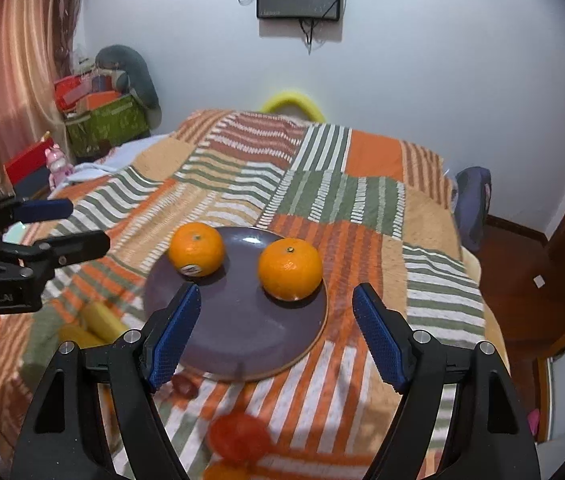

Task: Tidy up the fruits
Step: 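Withdraw both tools from the plate back toward the remaining fruit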

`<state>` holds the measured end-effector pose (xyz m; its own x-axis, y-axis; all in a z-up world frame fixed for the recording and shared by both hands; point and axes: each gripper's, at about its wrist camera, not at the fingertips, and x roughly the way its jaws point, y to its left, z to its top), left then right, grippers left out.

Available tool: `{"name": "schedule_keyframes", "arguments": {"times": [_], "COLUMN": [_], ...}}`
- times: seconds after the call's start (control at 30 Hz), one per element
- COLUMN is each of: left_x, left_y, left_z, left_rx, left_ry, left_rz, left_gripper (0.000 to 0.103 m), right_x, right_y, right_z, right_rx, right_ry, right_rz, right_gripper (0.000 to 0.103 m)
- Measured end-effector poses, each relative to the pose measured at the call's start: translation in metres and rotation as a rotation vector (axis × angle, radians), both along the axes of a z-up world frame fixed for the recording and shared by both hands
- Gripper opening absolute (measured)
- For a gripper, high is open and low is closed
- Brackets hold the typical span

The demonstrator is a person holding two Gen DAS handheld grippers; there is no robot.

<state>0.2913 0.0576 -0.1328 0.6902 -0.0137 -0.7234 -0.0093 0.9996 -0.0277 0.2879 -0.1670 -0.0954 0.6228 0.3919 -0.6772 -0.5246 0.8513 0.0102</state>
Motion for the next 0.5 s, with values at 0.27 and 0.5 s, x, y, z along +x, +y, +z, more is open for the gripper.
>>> {"name": "schedule_keyframes", "arguments": {"times": [0.27,0.5], "left_x": [-0.055,-0.084], "left_y": [-0.001,-0.008], "left_z": [0.002,-0.03], "left_rx": [-0.015,-0.045], "left_ry": [0.012,0.095], "left_rz": [0.017,0.038], "left_gripper": [0.083,0.083], "right_x": [-0.044,-0.072], "right_y": [-0.01,-0.01], "right_z": [0.014,0.009], "right_rx": [0.004,-0.013], "right_ry": [-0.022,-0.021], "right_rz": [-0.007,-0.005], "right_gripper": [0.076,0.076]}}
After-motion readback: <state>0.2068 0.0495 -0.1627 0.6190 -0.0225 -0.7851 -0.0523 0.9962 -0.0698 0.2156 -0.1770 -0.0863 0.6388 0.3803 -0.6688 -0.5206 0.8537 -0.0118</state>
